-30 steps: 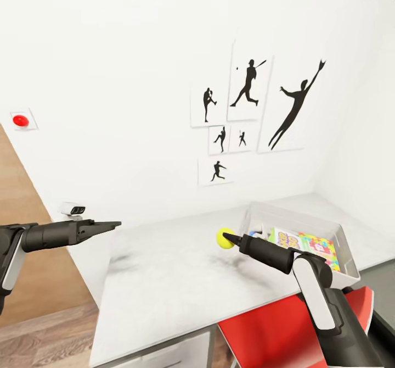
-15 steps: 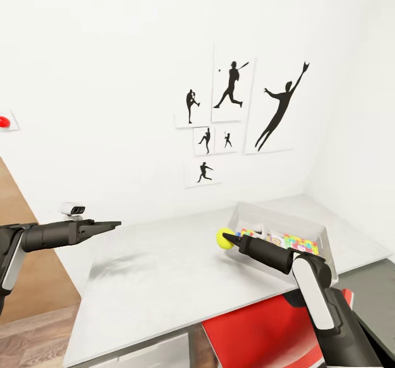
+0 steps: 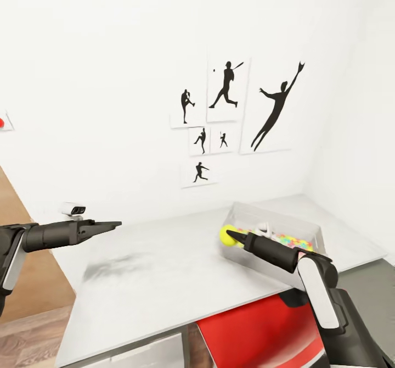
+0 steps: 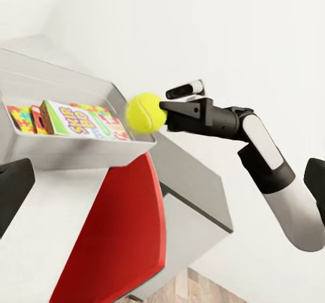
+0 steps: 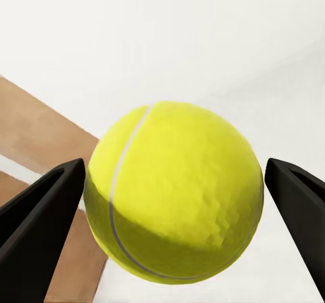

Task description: Put all the toys in the child's room - the three board games (two on the bed and one on the table), the two jigsaw puzzles on the table, and the tennis ball on the table - inside the toy box on the table in the child's room.

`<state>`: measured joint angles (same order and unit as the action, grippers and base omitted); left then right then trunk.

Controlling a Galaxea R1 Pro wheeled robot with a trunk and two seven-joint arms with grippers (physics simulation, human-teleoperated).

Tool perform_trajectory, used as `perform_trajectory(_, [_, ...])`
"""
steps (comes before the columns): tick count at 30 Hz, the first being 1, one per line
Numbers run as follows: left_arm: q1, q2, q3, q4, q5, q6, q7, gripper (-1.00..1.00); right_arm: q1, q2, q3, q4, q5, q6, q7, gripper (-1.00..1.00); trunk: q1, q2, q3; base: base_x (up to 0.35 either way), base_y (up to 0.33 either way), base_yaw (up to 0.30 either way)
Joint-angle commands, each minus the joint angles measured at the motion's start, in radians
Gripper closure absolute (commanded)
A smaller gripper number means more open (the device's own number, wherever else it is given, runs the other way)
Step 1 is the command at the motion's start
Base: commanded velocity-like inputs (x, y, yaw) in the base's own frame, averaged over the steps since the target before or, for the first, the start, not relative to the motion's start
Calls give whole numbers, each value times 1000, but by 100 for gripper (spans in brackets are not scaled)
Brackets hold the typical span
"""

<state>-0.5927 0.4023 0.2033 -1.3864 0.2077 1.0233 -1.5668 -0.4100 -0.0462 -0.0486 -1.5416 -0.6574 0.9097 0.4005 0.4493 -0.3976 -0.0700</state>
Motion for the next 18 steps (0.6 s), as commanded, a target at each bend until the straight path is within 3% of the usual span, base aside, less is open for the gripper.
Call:
perform_trajectory(1, [-1, 1, 0, 0, -1, 11, -4, -100, -1, 0, -2, 0, 6, 4, 18, 100, 1, -2, -2, 0, -251, 0])
perform_trajectory(10, [-1, 0, 0, 0, -1, 11, -4, -100, -1, -1, -37, 1, 6, 6, 66, 100, 1, -2, -2, 0, -171, -4])
perform_trajectory(18, [-1, 0, -1, 0, -1, 11, -4, -100, -1, -1, -57, 1, 6, 8, 125, 100, 1, -2, 3, 0, -55, -182])
